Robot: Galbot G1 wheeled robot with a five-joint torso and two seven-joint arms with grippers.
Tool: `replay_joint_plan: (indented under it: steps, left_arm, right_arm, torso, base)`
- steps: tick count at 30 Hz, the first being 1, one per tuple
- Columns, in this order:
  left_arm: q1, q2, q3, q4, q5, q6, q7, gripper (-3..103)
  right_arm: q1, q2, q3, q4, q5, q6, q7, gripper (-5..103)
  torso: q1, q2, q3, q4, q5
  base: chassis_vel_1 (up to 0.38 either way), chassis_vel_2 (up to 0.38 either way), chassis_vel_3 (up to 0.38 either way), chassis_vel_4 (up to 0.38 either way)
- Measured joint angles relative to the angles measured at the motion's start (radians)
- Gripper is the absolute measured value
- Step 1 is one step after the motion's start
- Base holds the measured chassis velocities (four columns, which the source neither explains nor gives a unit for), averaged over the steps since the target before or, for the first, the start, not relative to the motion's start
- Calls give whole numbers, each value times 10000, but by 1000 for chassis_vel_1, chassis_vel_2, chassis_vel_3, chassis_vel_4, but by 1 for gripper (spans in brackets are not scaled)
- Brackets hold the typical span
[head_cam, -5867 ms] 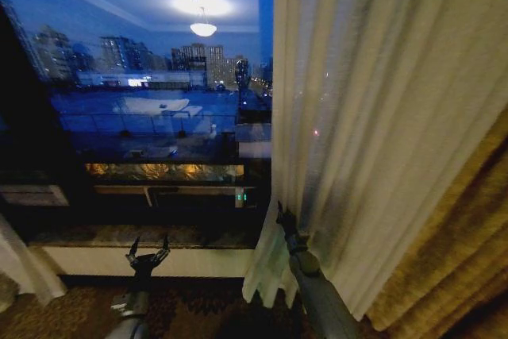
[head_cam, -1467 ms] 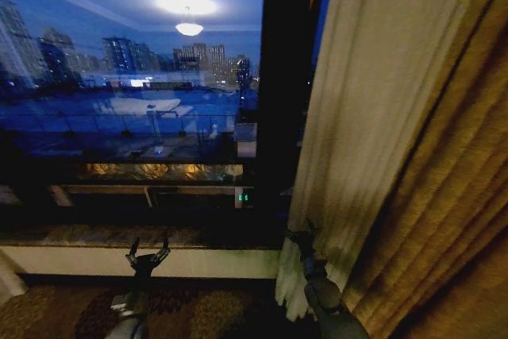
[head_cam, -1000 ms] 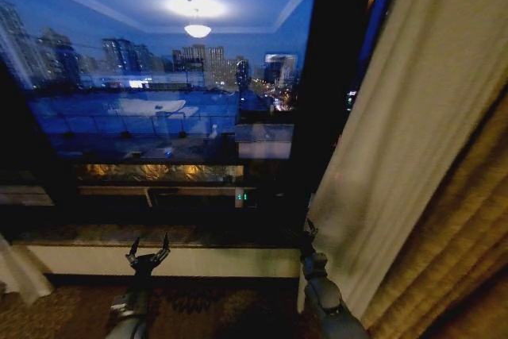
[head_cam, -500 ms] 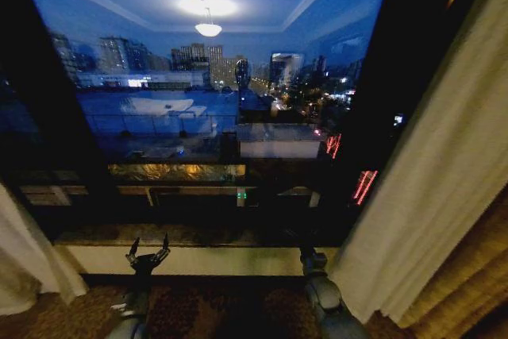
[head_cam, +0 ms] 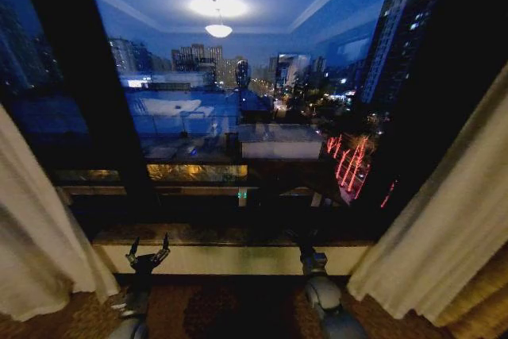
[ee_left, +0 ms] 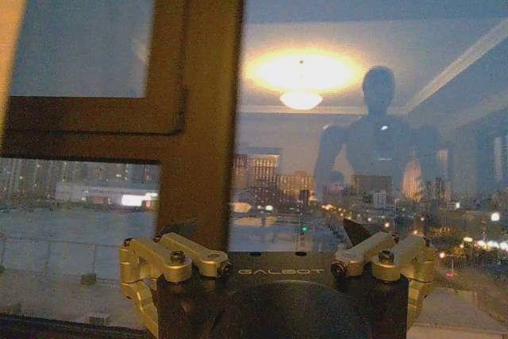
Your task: Open the curtains by pulling them apart, changing their state from closed to fully open.
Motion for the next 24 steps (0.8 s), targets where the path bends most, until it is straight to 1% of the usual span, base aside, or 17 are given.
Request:
replay_joint_plan:
  steps: [14,22,24]
  left_arm:
    - [0,0,0,0,0,0,0,100]
    - [0,0,-1,0,0,0,-1,100]
    - [0,0,-1,0,0,0,0,100]
  right_arm:
    - [0,0,0,0,0,0,0,100]
    - [0,-1,1,-1,0,0,0,100]
    - [0,0,0,-1,0,0,0,100]
  torso:
    - [0,0,0,1,-4]
    - [0,0,0,0,4]
    - [1,-1,1,1,-1]
  base:
    - [349,358,-357,-355]
    - [352,352,-363,-351]
    - [291,320,-302,-325]
